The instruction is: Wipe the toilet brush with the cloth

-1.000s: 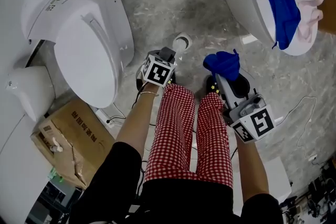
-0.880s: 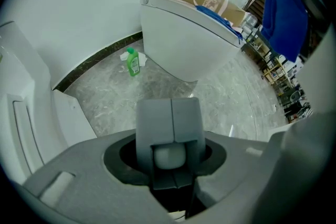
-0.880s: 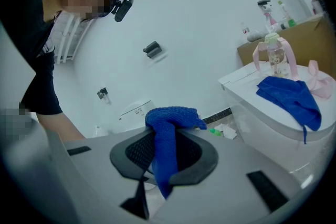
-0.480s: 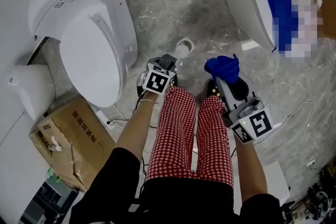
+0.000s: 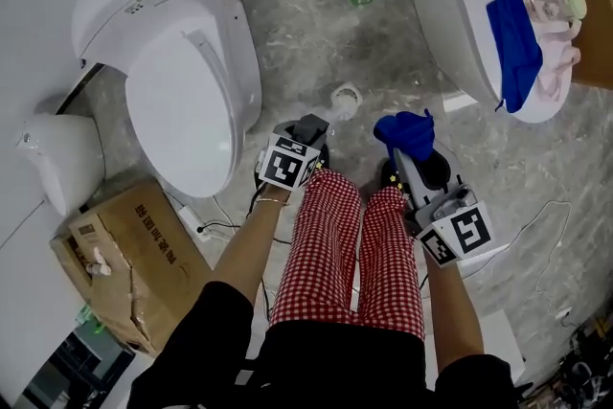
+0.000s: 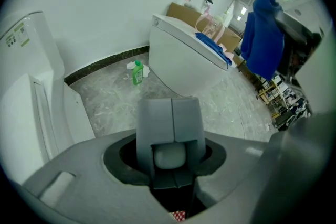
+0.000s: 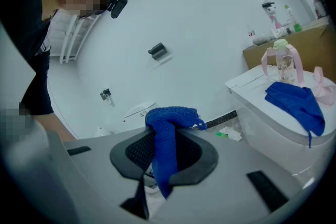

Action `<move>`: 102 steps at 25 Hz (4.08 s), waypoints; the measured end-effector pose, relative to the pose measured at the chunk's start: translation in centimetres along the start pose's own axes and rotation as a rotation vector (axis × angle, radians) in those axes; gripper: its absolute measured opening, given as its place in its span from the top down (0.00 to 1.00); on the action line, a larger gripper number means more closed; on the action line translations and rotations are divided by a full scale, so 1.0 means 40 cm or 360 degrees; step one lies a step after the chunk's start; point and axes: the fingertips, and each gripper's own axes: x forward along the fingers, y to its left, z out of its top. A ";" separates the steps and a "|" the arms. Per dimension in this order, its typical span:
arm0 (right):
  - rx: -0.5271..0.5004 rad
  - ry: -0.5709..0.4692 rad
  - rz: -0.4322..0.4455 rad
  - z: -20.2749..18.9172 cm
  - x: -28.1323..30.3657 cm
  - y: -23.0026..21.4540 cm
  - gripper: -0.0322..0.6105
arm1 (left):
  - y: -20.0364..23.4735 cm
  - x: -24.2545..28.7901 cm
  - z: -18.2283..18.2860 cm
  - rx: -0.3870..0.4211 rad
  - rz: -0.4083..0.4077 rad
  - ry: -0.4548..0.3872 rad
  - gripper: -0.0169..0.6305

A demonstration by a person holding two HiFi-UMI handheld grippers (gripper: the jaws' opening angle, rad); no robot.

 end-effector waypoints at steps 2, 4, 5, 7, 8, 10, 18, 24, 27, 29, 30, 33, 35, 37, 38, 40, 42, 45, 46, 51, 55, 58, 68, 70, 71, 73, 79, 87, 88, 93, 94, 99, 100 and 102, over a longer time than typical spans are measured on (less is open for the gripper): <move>-0.0004 -0.0001 0.0005 0.006 0.002 0.010 0.84 | -0.007 -0.019 0.009 -0.0026 -0.0020 -0.0030 0.70; -0.0009 -0.0002 0.0007 0.012 0.000 0.018 0.84 | -0.014 -0.040 0.019 -0.0036 -0.0032 -0.0061 0.70; -0.0013 -0.0003 0.0006 0.015 -0.002 0.021 0.84 | -0.018 -0.050 0.025 -0.0039 -0.0038 -0.0077 0.70; -0.0022 -0.0005 0.0002 0.023 -0.006 0.022 0.84 | -0.025 -0.068 0.037 -0.0053 -0.0051 -0.0105 0.70; -0.0026 -0.0005 0.0000 0.027 -0.008 0.022 0.84 | -0.027 -0.077 0.043 -0.0065 -0.0057 -0.0117 0.70; -0.0032 -0.0005 -0.0008 0.036 -0.011 0.023 0.84 | -0.030 -0.093 0.055 -0.0081 -0.0063 -0.0138 0.70; -0.0063 -0.0021 -0.0009 0.073 -0.011 0.033 0.84 | -0.041 -0.161 0.092 -0.0131 -0.0093 -0.0234 0.70; -0.0062 -0.0051 -0.0014 0.093 -0.005 0.044 0.84 | -0.047 -0.205 0.101 -0.0157 -0.0110 -0.0285 0.70; -0.0056 -0.0063 -0.0018 0.104 -0.007 0.051 0.84 | -0.052 -0.236 0.107 -0.0146 -0.0116 -0.0310 0.70; -0.0061 -0.0066 -0.0013 0.113 -0.011 0.059 0.84 | -0.059 -0.258 0.116 -0.0137 -0.0120 -0.0335 0.70; -0.0066 -0.0069 -0.0009 0.118 -0.012 0.064 0.84 | -0.062 -0.268 0.121 -0.0137 -0.0122 -0.0349 0.70; -0.0080 -0.0078 0.0003 0.135 -0.013 0.078 0.84 | -0.071 -0.298 0.136 -0.0136 -0.0132 -0.0389 0.70; -0.0088 -0.0081 0.0008 0.145 -0.011 0.085 0.84 | -0.077 -0.316 0.149 -0.0135 -0.0138 -0.0417 0.70; -0.0095 -0.0083 0.0011 0.155 -0.009 0.093 0.84 | -0.082 -0.335 0.160 -0.0164 -0.0156 -0.0445 0.70; -0.0099 -0.0083 0.0014 0.161 -0.009 0.098 0.84 | -0.084 -0.345 0.166 -0.0190 -0.0170 -0.0461 0.70; -0.0112 -0.0084 0.0025 0.173 -0.009 0.110 0.84 | -0.085 -0.371 0.182 -0.0230 -0.0181 -0.0506 0.70; -0.0125 -0.0084 0.0038 0.185 -0.009 0.122 0.84 | -0.086 -0.402 0.201 -0.0232 -0.0167 -0.0559 0.70; -0.0132 -0.0091 0.0045 0.203 -0.004 0.136 0.84 | -0.089 -0.442 0.228 -0.0228 -0.0167 -0.0616 0.70; -0.0133 -0.0096 0.0047 0.210 -0.002 0.140 0.84 | -0.090 -0.453 0.234 -0.0229 -0.0169 -0.0627 0.70; -0.0158 -0.0131 0.0081 0.257 0.006 0.169 0.84 | -0.098 -0.514 0.270 -0.0210 -0.0169 -0.0696 0.70; -0.0180 -0.0161 0.0084 0.298 0.008 0.175 0.84 | -0.107 -0.574 0.324 -0.0215 -0.0183 -0.0805 0.70; -0.0198 -0.0192 0.0084 0.334 0.009 0.181 0.84 | -0.117 -0.626 0.371 -0.0203 -0.0199 -0.0894 0.70; -0.0245 -0.0271 0.0121 0.435 0.002 0.215 0.84 | -0.169 -0.766 0.471 -0.0126 -0.0248 -0.1091 0.70; -0.0249 -0.0286 0.0127 0.454 0.004 0.222 0.84 | -0.173 -0.791 0.485 -0.0113 -0.0246 -0.1122 0.70; -0.0250 -0.0294 0.0127 0.464 0.006 0.225 0.84 | -0.173 -0.803 0.494 -0.0109 -0.0242 -0.1138 0.70; -0.0255 -0.0310 0.0126 0.483 0.010 0.234 0.84 | -0.174 -0.827 0.513 -0.0104 -0.0234 -0.1172 0.70; -0.0283 -0.0372 0.0173 0.541 0.013 0.271 0.84 | -0.196 -0.896 0.550 -0.0070 -0.0256 -0.1263 0.70; -0.0331 -0.0426 0.0210 0.612 0.003 0.301 0.84 | -0.224 -0.986 0.586 0.0021 -0.0242 -0.1355 0.70; -0.0335 -0.0434 0.0218 0.620 0.000 0.307 0.84 | -0.231 -1.000 0.592 0.0034 -0.0243 -0.1372 0.70; -0.0351 -0.0465 0.0258 0.663 -0.015 0.345 0.84 | -0.263 -1.058 0.614 0.0101 -0.0254 -0.1435 0.70; -0.0362 -0.0472 0.0270 0.672 -0.019 0.355 0.84 | -0.266 -1.068 0.617 0.0105 -0.0258 -0.1444 0.70; -0.0412 -0.0502 0.0298 0.717 -0.040 0.391 0.84 | -0.287 -1.119 0.627 0.0197 -0.0204 -0.1488 0.70; -0.0419 -0.0511 0.0301 0.728 -0.044 0.396 0.84 | -0.292 -1.131 0.631 0.0206 -0.0202 -0.1504 0.70; -0.0436 -0.0533 0.0311 0.752 -0.051 0.409 0.84 | -0.299 -1.160 0.639 0.0217 -0.0195 -0.1551 0.70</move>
